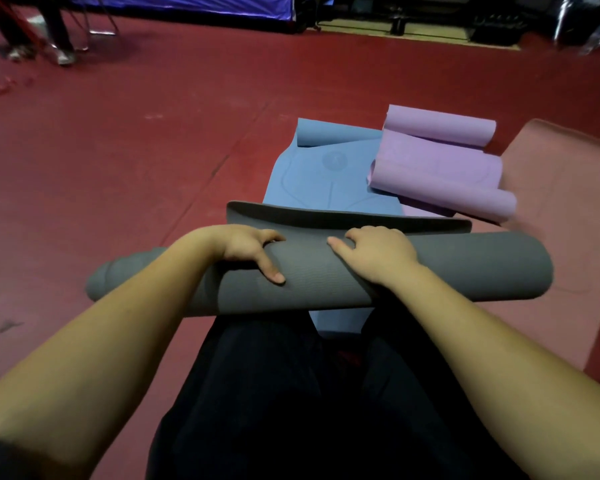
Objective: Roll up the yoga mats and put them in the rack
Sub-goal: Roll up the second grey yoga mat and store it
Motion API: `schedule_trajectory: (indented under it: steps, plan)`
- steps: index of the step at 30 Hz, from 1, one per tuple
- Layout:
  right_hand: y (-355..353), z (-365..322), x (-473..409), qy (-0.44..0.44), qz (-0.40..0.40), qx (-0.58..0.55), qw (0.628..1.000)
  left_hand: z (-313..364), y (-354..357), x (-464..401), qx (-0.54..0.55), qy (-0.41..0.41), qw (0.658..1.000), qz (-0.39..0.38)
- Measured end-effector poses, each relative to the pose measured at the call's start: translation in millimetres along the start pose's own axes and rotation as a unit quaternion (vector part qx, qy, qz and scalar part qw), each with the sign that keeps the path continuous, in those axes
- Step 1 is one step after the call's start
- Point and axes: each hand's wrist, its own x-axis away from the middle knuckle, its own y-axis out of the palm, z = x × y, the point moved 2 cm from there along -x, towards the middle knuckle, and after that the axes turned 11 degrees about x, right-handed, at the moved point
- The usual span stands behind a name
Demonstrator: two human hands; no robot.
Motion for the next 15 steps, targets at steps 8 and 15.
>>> schedule_trajectory:
  steps: [8,15]
  plan:
    - [-0.4,6.2,-17.6,0.009,-0.06,-0.041,0.997,-17.8,42.1,26.2,-0.263,0.209,0.887,0.316]
    - [-1.4,6.1,-33.1,0.015,-0.132,-0.057,0.989,-31.3,107.5,19.9,-0.396,0.111,0.843,0.347]
